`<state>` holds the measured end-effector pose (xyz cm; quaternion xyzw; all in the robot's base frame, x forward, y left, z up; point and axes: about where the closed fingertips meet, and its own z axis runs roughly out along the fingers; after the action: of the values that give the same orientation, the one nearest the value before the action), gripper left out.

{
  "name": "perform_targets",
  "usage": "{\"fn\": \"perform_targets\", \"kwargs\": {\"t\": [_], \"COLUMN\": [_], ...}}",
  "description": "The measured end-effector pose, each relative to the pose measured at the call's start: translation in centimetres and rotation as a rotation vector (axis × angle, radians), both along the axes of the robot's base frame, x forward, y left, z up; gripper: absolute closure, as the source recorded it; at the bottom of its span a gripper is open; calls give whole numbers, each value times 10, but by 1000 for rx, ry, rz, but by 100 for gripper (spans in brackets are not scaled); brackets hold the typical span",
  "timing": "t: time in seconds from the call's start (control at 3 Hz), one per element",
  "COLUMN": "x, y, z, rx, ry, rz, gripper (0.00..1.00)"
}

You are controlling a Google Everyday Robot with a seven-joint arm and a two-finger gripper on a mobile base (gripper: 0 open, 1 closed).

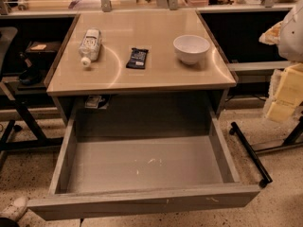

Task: Place rxbar blueberry into top drawer

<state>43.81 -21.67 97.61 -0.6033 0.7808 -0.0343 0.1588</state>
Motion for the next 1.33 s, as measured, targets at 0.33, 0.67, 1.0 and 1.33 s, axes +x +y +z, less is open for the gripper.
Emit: {"fn": "perform_targets", "kwargs": {"t": [0.33,0.67,1.0,1.33], "x": [0,23,75,78], "y": [0,11,28,30], "z": [0,2,-8,-7], "rx": [0,-25,-78,-73], "ry": [-2,4,39,22], "rz": [0,26,59,60], "gripper": [0,0,0,0]}}
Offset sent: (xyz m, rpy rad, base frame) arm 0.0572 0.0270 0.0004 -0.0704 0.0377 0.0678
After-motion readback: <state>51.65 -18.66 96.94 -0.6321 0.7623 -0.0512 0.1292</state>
